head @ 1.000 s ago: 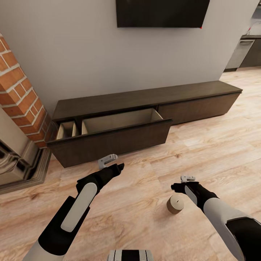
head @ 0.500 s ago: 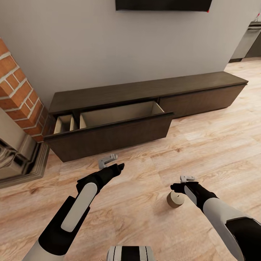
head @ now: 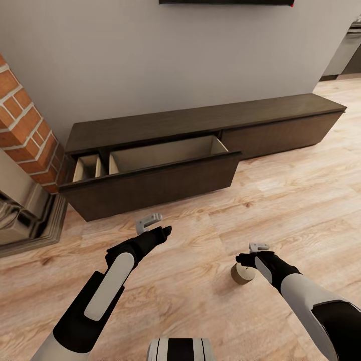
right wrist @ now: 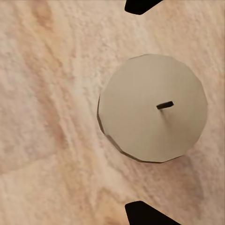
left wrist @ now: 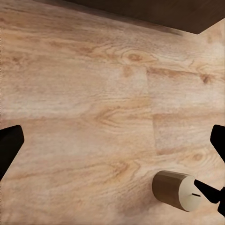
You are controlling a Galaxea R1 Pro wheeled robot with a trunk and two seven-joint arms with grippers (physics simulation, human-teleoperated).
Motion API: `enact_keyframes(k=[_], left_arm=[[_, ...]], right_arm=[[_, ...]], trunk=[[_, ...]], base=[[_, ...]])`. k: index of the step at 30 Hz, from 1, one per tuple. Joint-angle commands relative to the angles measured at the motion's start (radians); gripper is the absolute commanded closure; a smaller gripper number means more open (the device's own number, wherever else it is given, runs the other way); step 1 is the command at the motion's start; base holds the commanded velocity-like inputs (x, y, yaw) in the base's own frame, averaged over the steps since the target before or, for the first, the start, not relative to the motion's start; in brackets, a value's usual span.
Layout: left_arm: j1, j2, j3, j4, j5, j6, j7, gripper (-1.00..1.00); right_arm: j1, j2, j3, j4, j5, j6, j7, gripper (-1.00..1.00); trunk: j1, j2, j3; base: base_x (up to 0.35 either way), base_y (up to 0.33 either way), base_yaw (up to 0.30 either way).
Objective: Place each of the two pumpkins and all three candles from the living room inside a cabinet in the living room (use any cabinet), then make sure every cabinet is closed, and position the cauldron so it is next to a table in the living room.
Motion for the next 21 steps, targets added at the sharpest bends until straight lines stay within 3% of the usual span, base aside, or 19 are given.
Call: enact_keyframes(k=[1, 14, 21], left_arm=[[-0.001, 0.0, 0.0, -0.001, 0.008, 0.001, 0.009, -1.0], [-0.001, 0.002, 0.001, -0.001, 0.043, 0.001, 0.009, -1.0], [-0.001, 0.002, 0.001, -0.001, 0.043, 0.001, 0.008, -1.0]], right_arm=[[0.0, -0.001, 0.008, -0.002, -0.008, 0.005, 0.0, -1.0], [0.0, -0.001, 0.008, -0.002, -0.008, 0.005, 0.001, -1.0], [-0.001, -0.002, 0.007, -0.003, -0.008, 0.004, 0.001, -1.0]], trunk=[[0.0, 0.0, -0.001], [0.005, -0.003, -0.043], [0.005, -0.003, -0.043]], base=[[0.0, 0.0, 0.0], [0.0, 0.0, 0.0], [0.0, 0.0, 0.0]])
